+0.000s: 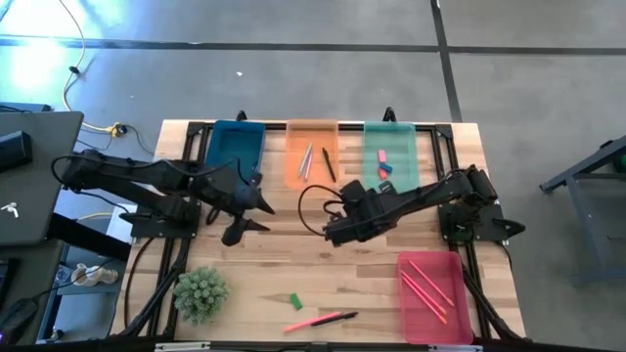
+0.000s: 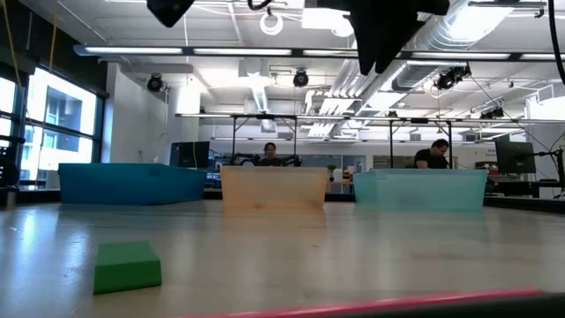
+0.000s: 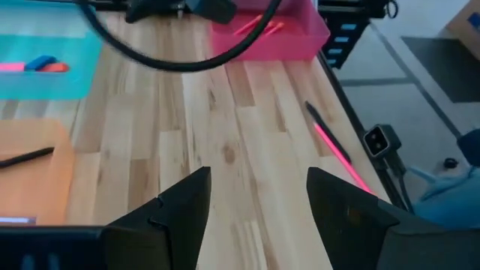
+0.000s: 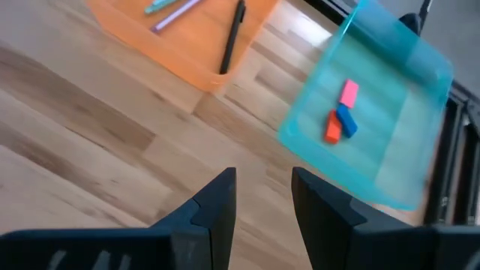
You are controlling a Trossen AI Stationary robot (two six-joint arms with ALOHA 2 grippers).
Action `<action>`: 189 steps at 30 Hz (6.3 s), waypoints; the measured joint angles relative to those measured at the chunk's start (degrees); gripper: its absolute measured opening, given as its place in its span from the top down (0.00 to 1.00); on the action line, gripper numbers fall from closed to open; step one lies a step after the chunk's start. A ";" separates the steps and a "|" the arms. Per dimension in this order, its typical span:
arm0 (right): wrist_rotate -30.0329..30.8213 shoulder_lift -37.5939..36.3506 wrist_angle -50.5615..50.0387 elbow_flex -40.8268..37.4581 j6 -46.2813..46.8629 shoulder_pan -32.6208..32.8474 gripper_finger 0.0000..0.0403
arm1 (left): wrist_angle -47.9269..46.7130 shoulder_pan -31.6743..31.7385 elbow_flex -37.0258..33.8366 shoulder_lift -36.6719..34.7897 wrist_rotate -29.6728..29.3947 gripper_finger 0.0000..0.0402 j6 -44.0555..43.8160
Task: Sort crayons/erasers/pens/pencils in bins
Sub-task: Put the green eraser into the green bin
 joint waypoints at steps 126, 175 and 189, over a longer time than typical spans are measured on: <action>-2.92 -35.42 -0.41 -0.39 -20.16 1.54 0.70 | 1.13 -19.56 25.91 59.63 -8.06 0.81 -5.41; -19.60 -32.11 1.18 -0.39 13.30 13.44 0.66 | 56.42 -0.38 26.19 59.06 -6.46 0.81 -5.01; -20.65 -26.26 1.16 -0.39 18.72 11.72 0.56 | 60.66 0.46 31.43 59.02 -7.93 0.81 3.13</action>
